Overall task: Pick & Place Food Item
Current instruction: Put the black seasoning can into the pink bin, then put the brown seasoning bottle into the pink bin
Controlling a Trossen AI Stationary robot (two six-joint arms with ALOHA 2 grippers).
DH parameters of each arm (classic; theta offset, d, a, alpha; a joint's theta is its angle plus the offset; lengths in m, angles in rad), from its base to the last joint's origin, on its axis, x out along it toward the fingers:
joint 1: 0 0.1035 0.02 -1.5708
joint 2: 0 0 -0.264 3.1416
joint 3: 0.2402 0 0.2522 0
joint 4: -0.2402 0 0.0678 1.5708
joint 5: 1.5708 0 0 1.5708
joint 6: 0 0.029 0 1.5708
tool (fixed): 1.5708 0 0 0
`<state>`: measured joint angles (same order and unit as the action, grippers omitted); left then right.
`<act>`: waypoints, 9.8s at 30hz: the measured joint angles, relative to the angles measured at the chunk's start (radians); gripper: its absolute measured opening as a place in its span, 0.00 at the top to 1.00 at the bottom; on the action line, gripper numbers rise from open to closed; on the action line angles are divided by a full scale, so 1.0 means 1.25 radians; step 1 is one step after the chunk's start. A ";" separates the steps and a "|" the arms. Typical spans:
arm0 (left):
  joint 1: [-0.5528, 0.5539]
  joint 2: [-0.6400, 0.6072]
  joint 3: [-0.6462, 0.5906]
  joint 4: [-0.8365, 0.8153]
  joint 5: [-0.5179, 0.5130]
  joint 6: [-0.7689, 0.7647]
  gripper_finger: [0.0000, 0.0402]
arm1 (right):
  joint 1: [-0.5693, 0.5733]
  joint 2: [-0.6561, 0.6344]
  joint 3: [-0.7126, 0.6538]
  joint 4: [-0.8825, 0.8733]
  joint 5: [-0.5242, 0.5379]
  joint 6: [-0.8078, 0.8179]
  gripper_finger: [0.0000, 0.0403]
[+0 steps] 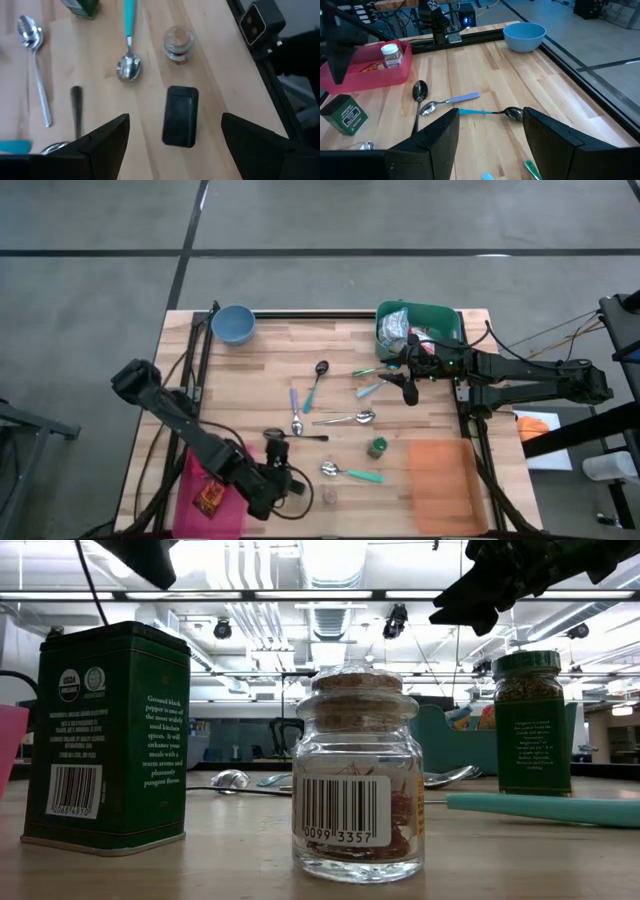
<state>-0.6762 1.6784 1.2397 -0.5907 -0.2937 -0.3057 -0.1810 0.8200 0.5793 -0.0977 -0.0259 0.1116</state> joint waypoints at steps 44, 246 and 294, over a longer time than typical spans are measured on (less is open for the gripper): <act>-0.004 0.172 -0.002 0.099 0.041 -0.076 0.26 | 0.000 0.000 0.000 0.000 0.000 0.000 0.47; -0.250 -0.042 -0.007 0.064 -0.524 -0.374 0.14 | 0.000 0.000 0.000 0.000 0.000 0.000 0.47; 0.053 0.290 -0.025 0.601 0.042 0.113 0.14 | 0.000 0.000 0.000 0.000 0.000 0.000 0.47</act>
<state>-0.6099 2.0413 1.2089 0.1603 -0.2415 -0.1641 -0.1814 0.8196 0.5797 -0.0975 -0.0257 0.1116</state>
